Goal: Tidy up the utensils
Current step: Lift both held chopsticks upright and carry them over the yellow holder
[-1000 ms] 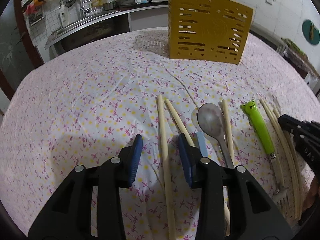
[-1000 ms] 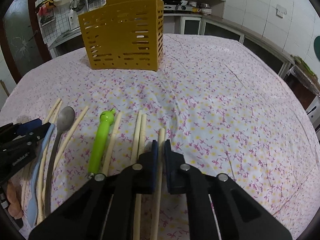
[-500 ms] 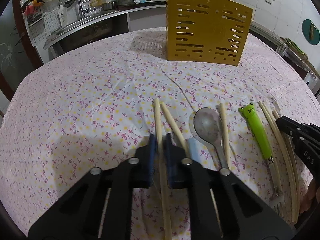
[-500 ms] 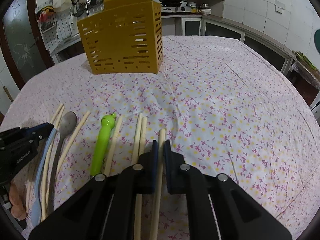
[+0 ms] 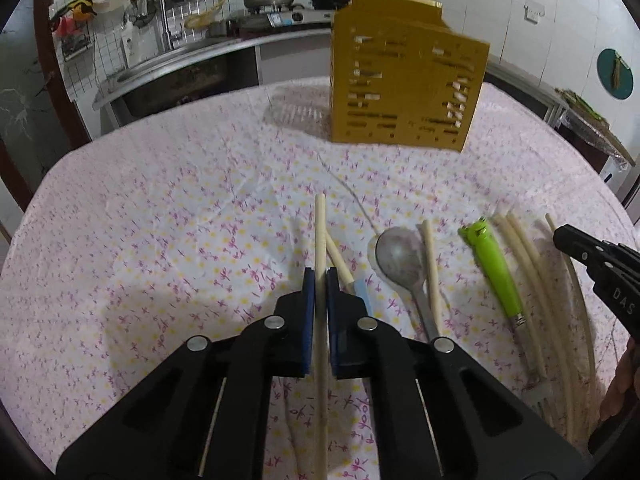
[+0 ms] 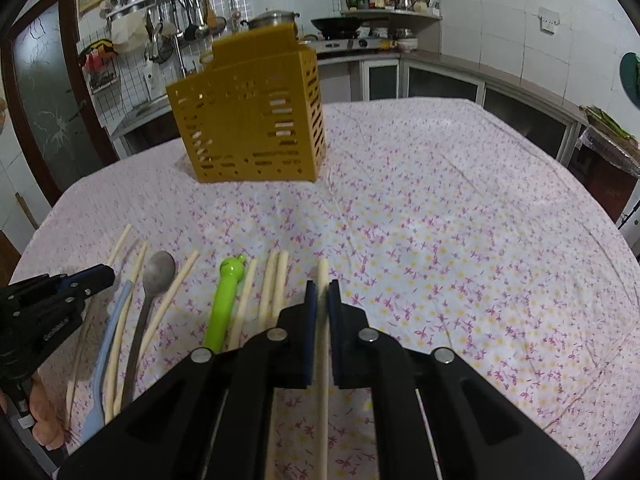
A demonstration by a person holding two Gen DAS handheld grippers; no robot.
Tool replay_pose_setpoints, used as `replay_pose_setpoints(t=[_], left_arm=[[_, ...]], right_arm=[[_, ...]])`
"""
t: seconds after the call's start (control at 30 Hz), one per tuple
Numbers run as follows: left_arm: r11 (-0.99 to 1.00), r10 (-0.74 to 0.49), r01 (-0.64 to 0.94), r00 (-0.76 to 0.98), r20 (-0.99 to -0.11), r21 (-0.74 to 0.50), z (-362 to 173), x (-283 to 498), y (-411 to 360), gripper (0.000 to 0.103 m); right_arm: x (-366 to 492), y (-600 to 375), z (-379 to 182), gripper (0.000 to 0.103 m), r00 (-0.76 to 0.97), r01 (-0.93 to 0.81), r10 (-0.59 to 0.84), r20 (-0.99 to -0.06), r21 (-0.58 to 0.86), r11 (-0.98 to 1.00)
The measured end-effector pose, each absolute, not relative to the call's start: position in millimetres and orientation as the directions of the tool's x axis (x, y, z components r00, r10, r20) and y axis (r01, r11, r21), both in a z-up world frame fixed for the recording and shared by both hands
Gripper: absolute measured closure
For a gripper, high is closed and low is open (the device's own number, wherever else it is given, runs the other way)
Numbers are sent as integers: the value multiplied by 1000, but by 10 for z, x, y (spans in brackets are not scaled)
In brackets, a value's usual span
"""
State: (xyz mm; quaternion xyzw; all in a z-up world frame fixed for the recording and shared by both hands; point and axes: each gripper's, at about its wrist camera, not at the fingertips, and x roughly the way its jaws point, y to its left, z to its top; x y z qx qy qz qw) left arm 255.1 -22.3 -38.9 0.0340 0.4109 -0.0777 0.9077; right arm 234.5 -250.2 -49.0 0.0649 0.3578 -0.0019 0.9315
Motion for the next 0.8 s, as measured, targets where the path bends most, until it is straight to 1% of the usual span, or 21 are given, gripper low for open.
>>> replay_pose_setpoints(t=[0.13,0.3,0.43,0.67,0.8], left_arm=[[987,-112,158,706,-699,2,-236,2463,-208,99],[986,-134,163,739,-661,-18,-105,2402,-205,99],[986,-144,161,754,-641,-32,-37,2373,-170,99],[984,-169,165,753,-636,-67,13,2371,-85,99],[979,-202,170,763,-614,-111,128,2354,-18,99]], right_arm=[[2263,-2533,-360,97,783,52,35,-621,121,991],[2217,-2558,-306,97,795,43,54,-604,145,988],[2209,-2604,-336,97,793,42,63,-606,157,987],[2214,-2645,-331,97,797,41,71,-600,171,984],[2188,-2654,-228,97,818,18,101,-566,201,979]])
